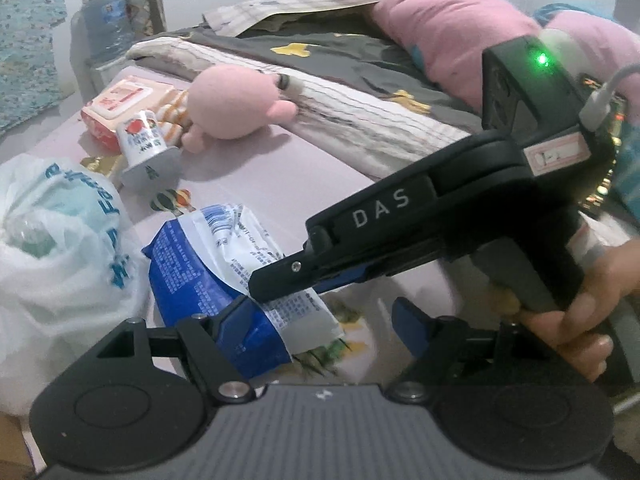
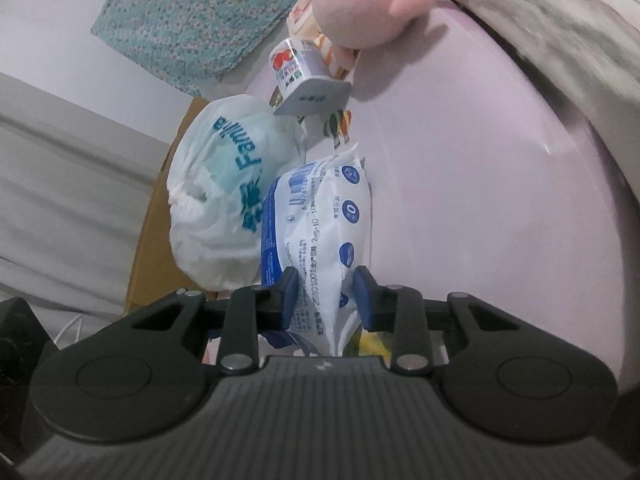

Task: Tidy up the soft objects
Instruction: 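Hold wipes pack in right tool while left tool closes on it too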

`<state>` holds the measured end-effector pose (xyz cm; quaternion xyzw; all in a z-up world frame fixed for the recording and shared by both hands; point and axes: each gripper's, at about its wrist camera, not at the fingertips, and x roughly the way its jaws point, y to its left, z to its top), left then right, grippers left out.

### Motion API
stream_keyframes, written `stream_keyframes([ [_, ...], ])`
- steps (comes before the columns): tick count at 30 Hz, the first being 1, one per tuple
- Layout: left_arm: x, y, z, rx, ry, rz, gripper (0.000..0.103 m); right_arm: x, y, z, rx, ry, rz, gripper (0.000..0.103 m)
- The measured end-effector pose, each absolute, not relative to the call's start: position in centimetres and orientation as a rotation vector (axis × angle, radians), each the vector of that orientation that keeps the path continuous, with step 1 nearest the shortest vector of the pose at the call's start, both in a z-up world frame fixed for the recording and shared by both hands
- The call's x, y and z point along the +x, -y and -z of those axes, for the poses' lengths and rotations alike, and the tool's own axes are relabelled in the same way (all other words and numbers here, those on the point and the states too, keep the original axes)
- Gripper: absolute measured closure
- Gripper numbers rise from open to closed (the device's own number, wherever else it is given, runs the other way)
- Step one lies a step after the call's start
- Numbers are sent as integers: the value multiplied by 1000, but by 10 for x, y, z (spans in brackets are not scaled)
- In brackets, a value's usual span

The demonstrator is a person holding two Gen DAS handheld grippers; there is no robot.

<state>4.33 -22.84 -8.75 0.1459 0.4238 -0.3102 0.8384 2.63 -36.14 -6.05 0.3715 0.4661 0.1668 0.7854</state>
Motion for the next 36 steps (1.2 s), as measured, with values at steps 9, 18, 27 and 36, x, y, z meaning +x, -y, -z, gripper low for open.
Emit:
stream_keyframes([
  [9,23,198,69,220,-852,641,12,-4,357,47,766,-962,-337,70],
  [18,66,170,87,42,-998,545,10,7,351,34,719,-931,-316,47],
  [27,83,168,103,-37,-1049,564,10,27,344,34,679,-944,-288,45],
  [36,92,168,109,-65,-1037,576,12,36,331,42,649,-1010,-282,45],
])
